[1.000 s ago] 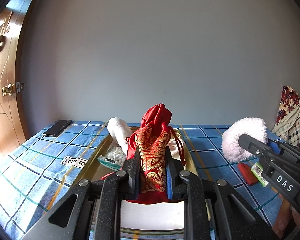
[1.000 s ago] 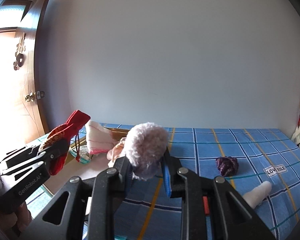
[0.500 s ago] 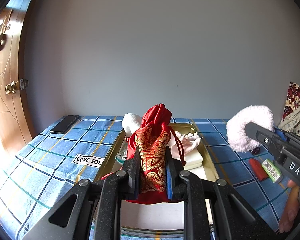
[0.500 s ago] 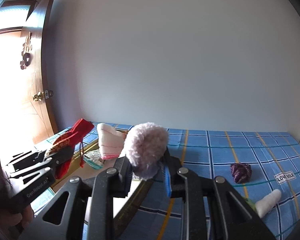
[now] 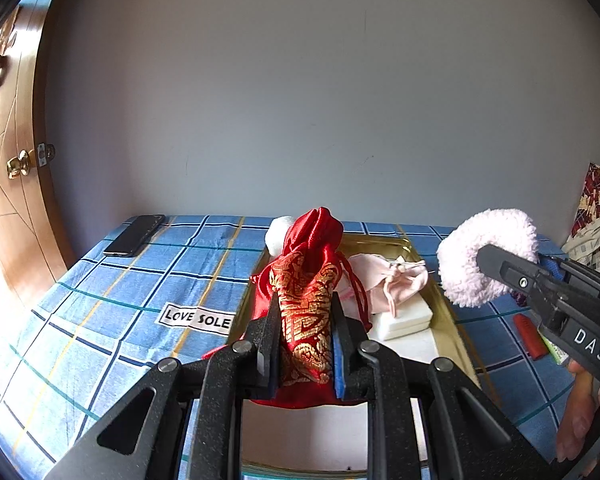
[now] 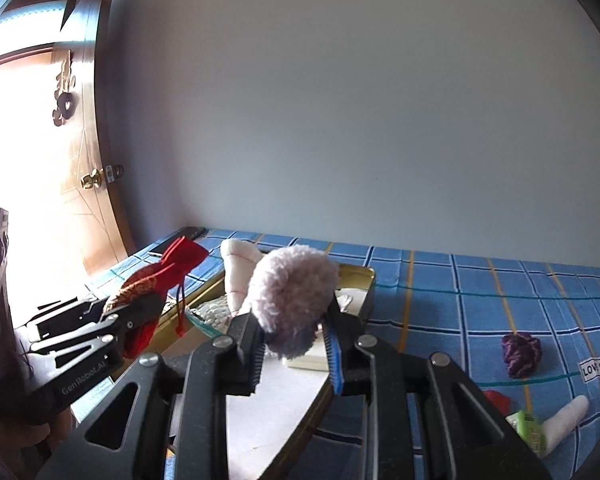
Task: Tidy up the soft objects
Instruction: 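Open both tools to drop the red pouch and pink pom-pom into the tin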
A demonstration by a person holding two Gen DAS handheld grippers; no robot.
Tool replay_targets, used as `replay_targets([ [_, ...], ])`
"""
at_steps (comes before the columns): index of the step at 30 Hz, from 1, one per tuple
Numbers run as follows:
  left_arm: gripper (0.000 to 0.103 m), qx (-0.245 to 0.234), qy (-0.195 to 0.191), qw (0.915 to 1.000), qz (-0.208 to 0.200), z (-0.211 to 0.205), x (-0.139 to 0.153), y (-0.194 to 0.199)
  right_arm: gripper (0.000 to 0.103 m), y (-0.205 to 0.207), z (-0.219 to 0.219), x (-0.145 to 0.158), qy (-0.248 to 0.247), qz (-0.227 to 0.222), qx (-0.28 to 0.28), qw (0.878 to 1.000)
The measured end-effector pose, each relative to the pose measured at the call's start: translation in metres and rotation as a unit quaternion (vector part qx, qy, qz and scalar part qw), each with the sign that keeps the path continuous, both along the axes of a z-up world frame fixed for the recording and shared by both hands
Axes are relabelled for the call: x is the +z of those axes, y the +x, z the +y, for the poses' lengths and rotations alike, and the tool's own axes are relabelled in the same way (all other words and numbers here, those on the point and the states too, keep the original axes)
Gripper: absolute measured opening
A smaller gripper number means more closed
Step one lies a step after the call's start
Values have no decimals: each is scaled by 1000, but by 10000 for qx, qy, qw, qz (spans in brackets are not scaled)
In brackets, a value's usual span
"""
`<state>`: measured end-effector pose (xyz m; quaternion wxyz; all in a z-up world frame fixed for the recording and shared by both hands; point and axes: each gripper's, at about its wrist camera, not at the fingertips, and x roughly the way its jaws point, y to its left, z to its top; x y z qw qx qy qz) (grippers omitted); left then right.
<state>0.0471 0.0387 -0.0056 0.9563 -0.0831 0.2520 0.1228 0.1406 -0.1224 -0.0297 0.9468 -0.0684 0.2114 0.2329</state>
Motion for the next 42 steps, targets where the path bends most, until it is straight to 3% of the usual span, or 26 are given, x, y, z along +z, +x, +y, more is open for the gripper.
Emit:
replay_targets([
  [21, 21, -121, -136, 9982, 571, 31, -25, 32, 28, 34, 19, -39, -306, 904, 175, 9953],
  [24, 29, -99, -57, 9982, 588, 29, -28, 32, 47, 36, 19, -40, -315, 942, 143, 9950],
  [25, 42, -84, -48, 9982, 596, 28, -29, 31, 59, 36, 18, -40, -297, 933, 124, 9951],
  [26, 56, -83, -27, 9983, 581, 28, -28, 30, 63, 36, 16, -40, -253, 941, 122, 9952],
  [28, 68, -25, 109, 9988, 470, 26, -25, 24, 62, 33, 12, -37, -147, 950, 157, 9952],
  [36, 71, -11, 229, 9992, 329, 11, -19, 15, 67, 17, -22, -23, 91, 793, -101, 9968],
  [42, 71, -304, 243, 9989, 259, -31, -20, 14, 69, -9, -71, -13, 69, 565, -427, 9975],
])
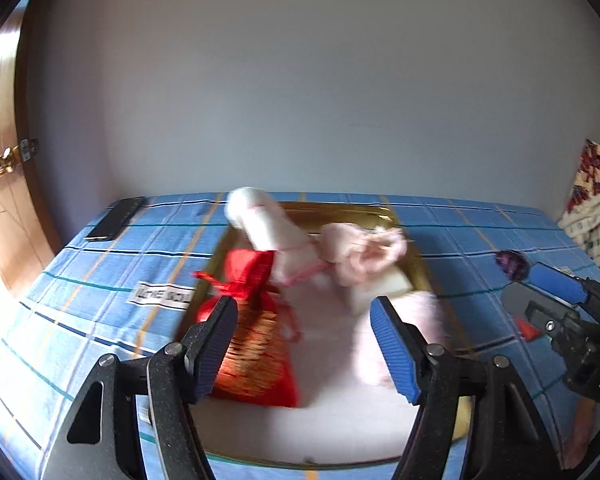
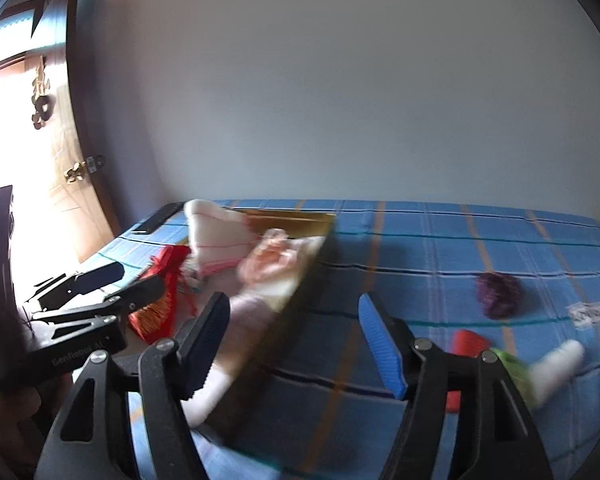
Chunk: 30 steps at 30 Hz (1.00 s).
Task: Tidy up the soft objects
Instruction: 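Open both tools to drop the red pouch and pink pom-pom into the tin, then move both tools toward the red comb and green tissue pack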
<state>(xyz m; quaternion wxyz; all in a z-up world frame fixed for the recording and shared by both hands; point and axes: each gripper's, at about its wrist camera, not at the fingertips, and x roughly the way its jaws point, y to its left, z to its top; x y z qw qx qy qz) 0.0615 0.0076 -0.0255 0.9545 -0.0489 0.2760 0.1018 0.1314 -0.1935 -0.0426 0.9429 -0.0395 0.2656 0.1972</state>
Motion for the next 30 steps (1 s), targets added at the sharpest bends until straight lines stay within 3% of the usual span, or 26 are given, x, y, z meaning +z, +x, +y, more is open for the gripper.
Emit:
replay_targets([
  [7, 71, -422, -88, 9991, 11, -48, -8, 11, 69, -14, -81, -3, 85, 170, -891, 9958],
  [12, 71, -657, -22, 9978, 100, -80, -14, 22, 69, -9, -116, -14, 295, 449, -1292, 9902],
  [22, 71, -911, -21, 9954, 287, -109, -22, 47, 68, 6, -132, -36, 428, 1065, -1455, 9827],
  [30, 72, -956, -30, 9950, 302, -111, -23, 52, 67, 23, -130, -41, 284, 1235, -1440, 9814],
])
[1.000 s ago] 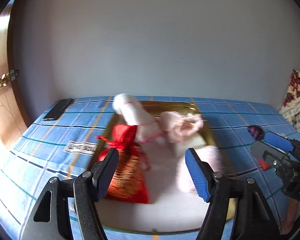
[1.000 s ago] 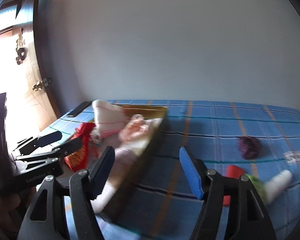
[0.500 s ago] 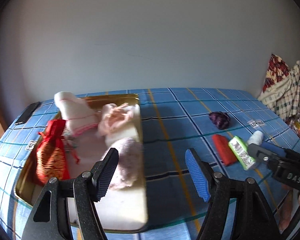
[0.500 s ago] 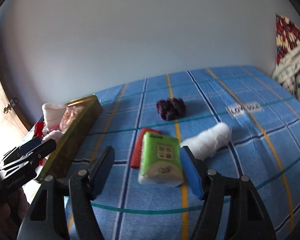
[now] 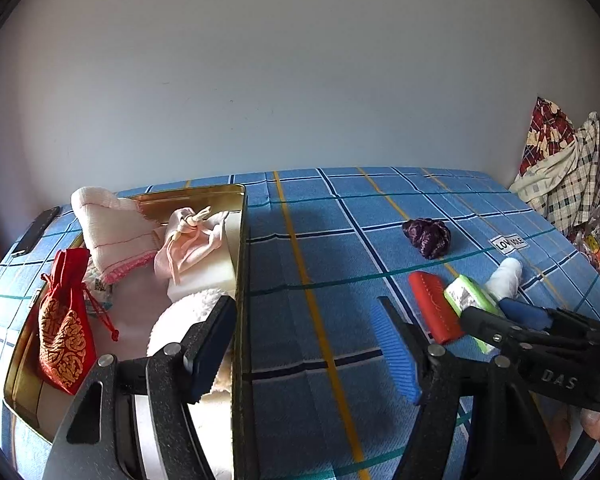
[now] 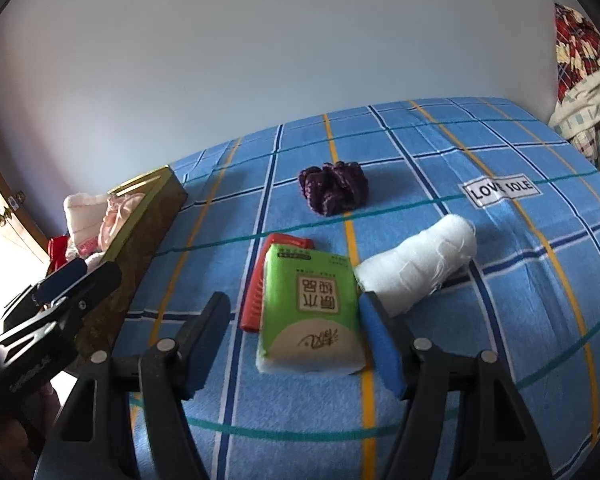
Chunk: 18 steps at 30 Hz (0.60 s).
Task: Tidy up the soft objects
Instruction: 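Move both tools toward the red comb and green tissue pack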
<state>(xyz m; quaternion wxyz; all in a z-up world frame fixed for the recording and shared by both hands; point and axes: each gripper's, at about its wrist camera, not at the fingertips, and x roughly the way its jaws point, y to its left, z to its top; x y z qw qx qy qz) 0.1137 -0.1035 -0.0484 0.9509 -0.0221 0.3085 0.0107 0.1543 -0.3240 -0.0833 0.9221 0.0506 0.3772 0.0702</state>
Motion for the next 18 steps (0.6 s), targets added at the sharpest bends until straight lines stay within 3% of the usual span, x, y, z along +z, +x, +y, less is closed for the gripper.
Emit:
replay_targets([
  [6, 71, -25, 39, 10000, 11, -2, -1, 3, 66, 10, 0, -7, 7, 218, 6, 9998],
  [7, 72, -30, 44, 10000, 23, -2, -2, 4, 62, 12, -1, -7, 42, 253, 8, 9997],
  [8, 72, -34, 53, 10000, 31, -2, -2, 5, 50, 14, -3, -8, 31, 277, -40, 9996],
  [12, 72, -18, 60, 10000, 41, -1, 0, 6, 49, 12, -1, -6, 15, 205, 88, 9998],
  [18, 72, -43, 104, 9999, 55, -10, 6, 11, 48, -9, 7, 19, -317, -607, -32, 9976],
])
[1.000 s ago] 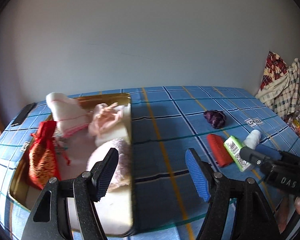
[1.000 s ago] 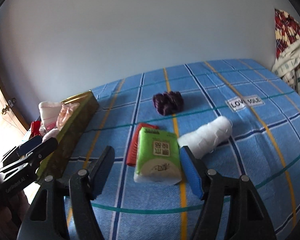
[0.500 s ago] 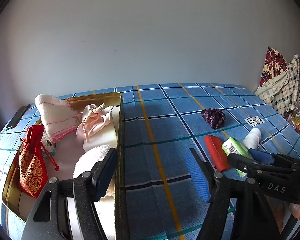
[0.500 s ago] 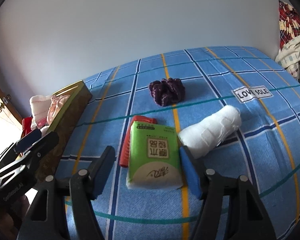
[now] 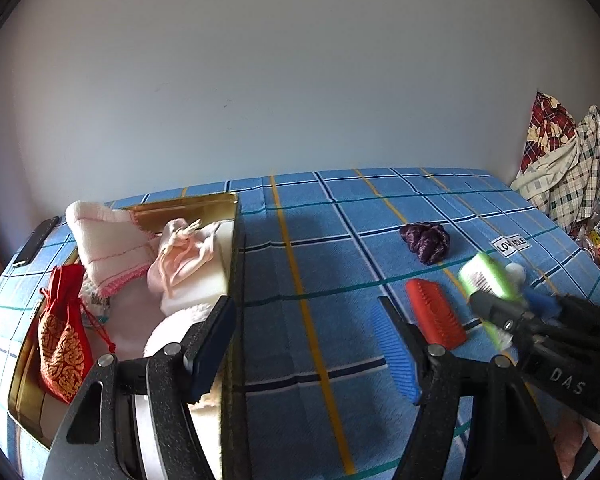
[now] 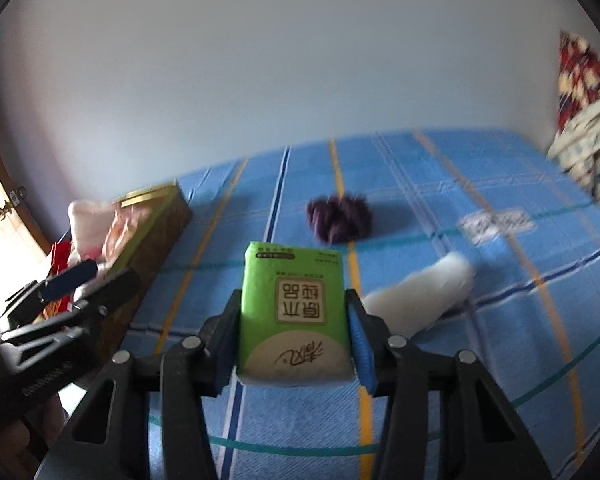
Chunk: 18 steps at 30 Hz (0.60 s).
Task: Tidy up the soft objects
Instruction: 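Move both tools toward the red comb and green tissue pack, then grasp the green tissue pack with the right tool while the left tool grasps the red comb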
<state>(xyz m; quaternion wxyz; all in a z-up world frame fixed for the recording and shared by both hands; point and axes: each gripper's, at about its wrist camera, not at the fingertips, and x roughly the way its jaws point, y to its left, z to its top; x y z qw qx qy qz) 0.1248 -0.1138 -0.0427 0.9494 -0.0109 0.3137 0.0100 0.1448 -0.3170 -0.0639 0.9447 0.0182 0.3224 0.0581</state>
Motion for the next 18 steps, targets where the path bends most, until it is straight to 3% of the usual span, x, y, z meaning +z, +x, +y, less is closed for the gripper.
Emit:
replay_targets([
  [2, 72, -48, 32, 10000, -11, -8, 2, 3, 49, -4, -3, 9, -323, -275, -237, 9988],
  [7, 72, -226, 18, 9997, 93, -32, -2, 14, 48, 0, -19, 7, -890, -394, -729, 9926],
  [15, 72, -521, -84, 9963, 675, -71, -21, 41, 49, 10, -34, 9, -1197, -425, -1080, 9860],
  [18, 72, -604, 56, 9947, 834, -83, -27, 50, 49, 12, -43, 8, -1019, -366, -1124, 9877],
])
